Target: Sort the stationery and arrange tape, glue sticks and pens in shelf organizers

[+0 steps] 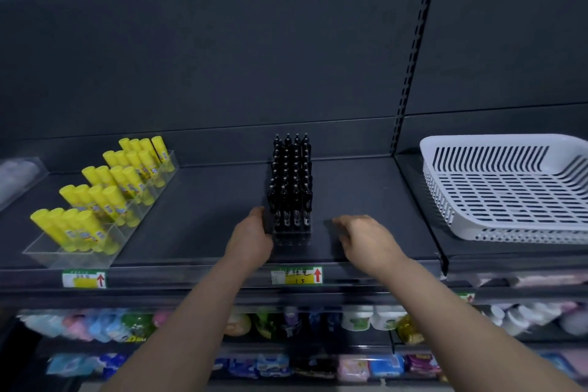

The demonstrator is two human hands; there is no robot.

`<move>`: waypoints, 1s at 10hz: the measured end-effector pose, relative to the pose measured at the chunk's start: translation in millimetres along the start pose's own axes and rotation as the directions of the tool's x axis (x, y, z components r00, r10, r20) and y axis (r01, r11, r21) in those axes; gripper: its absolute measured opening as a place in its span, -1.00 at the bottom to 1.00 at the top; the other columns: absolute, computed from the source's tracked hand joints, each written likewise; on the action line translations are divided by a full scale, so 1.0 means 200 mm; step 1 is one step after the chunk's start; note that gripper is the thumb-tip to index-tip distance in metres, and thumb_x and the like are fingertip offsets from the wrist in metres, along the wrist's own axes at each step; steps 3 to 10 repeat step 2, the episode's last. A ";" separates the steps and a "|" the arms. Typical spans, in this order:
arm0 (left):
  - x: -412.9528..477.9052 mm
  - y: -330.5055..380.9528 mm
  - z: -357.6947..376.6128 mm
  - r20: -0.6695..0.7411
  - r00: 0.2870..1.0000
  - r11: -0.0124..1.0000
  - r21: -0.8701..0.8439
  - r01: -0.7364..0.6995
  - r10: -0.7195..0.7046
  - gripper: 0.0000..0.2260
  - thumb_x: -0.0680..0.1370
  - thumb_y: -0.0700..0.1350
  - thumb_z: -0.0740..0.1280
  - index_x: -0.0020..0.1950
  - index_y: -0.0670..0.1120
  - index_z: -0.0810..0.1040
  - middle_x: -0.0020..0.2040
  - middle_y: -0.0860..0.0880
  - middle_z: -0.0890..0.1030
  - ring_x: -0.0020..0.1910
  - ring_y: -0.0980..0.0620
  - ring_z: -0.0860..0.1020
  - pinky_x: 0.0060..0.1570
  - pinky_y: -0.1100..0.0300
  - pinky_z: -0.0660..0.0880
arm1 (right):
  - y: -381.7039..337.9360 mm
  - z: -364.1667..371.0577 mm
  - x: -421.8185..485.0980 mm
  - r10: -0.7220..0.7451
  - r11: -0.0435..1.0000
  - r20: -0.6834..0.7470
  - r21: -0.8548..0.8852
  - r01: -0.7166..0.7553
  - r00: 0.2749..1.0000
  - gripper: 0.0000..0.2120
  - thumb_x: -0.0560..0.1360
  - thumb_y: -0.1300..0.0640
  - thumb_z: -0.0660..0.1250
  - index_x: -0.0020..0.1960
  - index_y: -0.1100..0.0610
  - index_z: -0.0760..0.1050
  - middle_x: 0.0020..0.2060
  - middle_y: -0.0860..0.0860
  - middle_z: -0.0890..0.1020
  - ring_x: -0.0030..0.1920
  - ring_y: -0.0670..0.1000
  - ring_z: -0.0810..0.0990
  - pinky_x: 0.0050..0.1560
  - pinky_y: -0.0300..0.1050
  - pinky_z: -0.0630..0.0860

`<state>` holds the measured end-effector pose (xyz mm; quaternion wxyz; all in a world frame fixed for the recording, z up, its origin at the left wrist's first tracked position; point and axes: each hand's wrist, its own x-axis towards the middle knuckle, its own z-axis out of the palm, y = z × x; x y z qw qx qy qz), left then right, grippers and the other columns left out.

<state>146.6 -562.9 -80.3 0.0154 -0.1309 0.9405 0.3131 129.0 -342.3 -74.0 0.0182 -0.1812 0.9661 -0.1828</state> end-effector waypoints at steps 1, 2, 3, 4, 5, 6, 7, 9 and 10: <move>-0.03 0.02 -0.02 -0.054 0.999 0.999 -0.054 -0.008 0.005 -0.49 0.54 -0.32 0.23 0.48 -0.11 0.25 0.26 -0.11 0.53 0.13 -0.05 0.52 0.01 0.17 0.46 | 0.03 -0.05 -0.02 -0.016 1.000 -0.013 -0.027 0.015 1.000 -0.57 0.52 0.25 0.15 0.37 0.02 0.39 0.19 0.06 0.57 0.20 0.11 0.48 0.08 -0.06 0.46; -0.09 0.05 -0.04 -0.102 0.995 0.982 -0.191 -0.015 -0.005 -0.49 0.57 -0.33 0.20 0.50 -0.11 0.21 0.41 -0.09 0.40 0.33 -0.05 0.42 0.25 0.08 0.42 | 0.03 -0.09 -0.08 -0.003 0.998 -0.064 -0.068 -0.002 0.998 -0.58 0.51 0.25 0.16 0.33 0.00 0.42 0.16 0.04 0.58 0.17 0.10 0.50 0.01 -0.08 0.43; -0.09 0.05 -0.04 -0.102 0.995 0.982 -0.191 -0.015 -0.005 -0.49 0.57 -0.33 0.20 0.50 -0.11 0.21 0.41 -0.09 0.40 0.33 -0.05 0.42 0.25 0.08 0.42 | 0.03 -0.09 -0.08 -0.003 0.998 -0.064 -0.068 -0.002 0.998 -0.58 0.51 0.25 0.16 0.33 0.00 0.42 0.16 0.04 0.58 0.17 0.10 0.50 0.01 -0.08 0.43; -0.09 0.05 -0.04 -0.102 0.995 0.982 -0.191 -0.015 -0.005 -0.49 0.57 -0.33 0.20 0.50 -0.11 0.21 0.41 -0.09 0.40 0.33 -0.05 0.42 0.25 0.08 0.42 | 0.03 -0.09 -0.08 -0.003 0.998 -0.064 -0.068 -0.002 0.998 -0.58 0.51 0.25 0.16 0.33 0.00 0.42 0.16 0.04 0.58 0.17 0.10 0.50 0.01 -0.08 0.43; -0.09 0.05 -0.04 -0.102 0.995 0.982 -0.191 -0.015 -0.005 -0.49 0.57 -0.33 0.20 0.50 -0.11 0.21 0.41 -0.09 0.40 0.33 -0.05 0.42 0.25 0.08 0.42 | 0.03 -0.09 -0.08 -0.003 0.998 -0.064 -0.068 -0.002 0.998 -0.58 0.51 0.25 0.16 0.33 0.00 0.42 0.16 0.04 0.58 0.17 0.10 0.50 0.01 -0.08 0.43; -0.09 0.05 -0.04 -0.102 0.995 0.982 -0.191 -0.015 -0.005 -0.49 0.57 -0.33 0.20 0.50 -0.11 0.21 0.41 -0.09 0.40 0.33 -0.05 0.42 0.25 0.08 0.42 | 0.03 -0.09 -0.08 -0.003 0.998 -0.064 -0.068 -0.002 0.998 -0.58 0.51 0.25 0.16 0.33 0.00 0.42 0.16 0.04 0.58 0.17 0.10 0.50 0.01 -0.08 0.43; -0.09 0.05 -0.04 -0.102 0.995 0.982 -0.191 -0.015 -0.005 -0.49 0.57 -0.33 0.20 0.50 -0.11 0.21 0.41 -0.09 0.40 0.33 -0.05 0.42 0.25 0.08 0.42 | 0.03 -0.09 -0.08 -0.003 0.998 -0.064 -0.068 -0.002 0.998 -0.58 0.51 0.25 0.16 0.33 0.00 0.42 0.16 0.04 0.58 0.17 0.10 0.50 0.01 -0.08 0.43; -0.09 0.05 -0.04 -0.102 0.995 0.982 -0.191 -0.015 -0.005 -0.49 0.57 -0.33 0.20 0.50 -0.11 0.21 0.41 -0.09 0.40 0.33 -0.05 0.42 0.25 0.08 0.42 | 0.03 -0.09 -0.08 -0.003 0.998 -0.064 -0.068 -0.002 0.998 -0.58 0.51 0.25 0.16 0.33 0.00 0.42 0.16 0.04 0.58 0.17 0.10 0.50 0.01 -0.08 0.43; -0.09 0.05 -0.04 -0.102 0.995 0.982 -0.191 -0.015 -0.005 -0.49 0.57 -0.33 0.20 0.50 -0.11 0.21 0.41 -0.09 0.40 0.33 -0.05 0.42 0.25 0.08 0.42 | 0.03 -0.09 -0.08 -0.003 0.998 -0.064 -0.068 -0.002 0.998 -0.58 0.51 0.25 0.16 0.33 0.00 0.42 0.16 0.04 0.58 0.17 0.10 0.50 0.01 -0.08 0.43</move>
